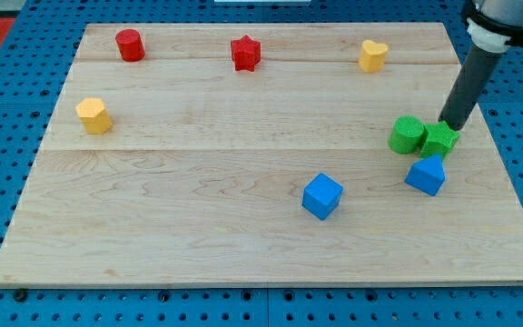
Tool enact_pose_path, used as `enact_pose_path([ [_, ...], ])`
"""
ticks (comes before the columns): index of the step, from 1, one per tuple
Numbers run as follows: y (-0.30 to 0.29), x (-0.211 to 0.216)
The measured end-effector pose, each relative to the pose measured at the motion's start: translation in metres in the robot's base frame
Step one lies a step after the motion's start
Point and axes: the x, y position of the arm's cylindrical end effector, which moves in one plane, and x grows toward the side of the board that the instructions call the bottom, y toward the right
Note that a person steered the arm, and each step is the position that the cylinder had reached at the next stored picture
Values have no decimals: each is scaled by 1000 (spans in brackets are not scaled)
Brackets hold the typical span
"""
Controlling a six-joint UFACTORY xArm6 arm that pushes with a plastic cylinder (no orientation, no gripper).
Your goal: Point at the green star
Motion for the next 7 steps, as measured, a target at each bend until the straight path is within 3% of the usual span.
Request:
enact_pose_path([
  [3,45,-6],
  [7,1,10],
])
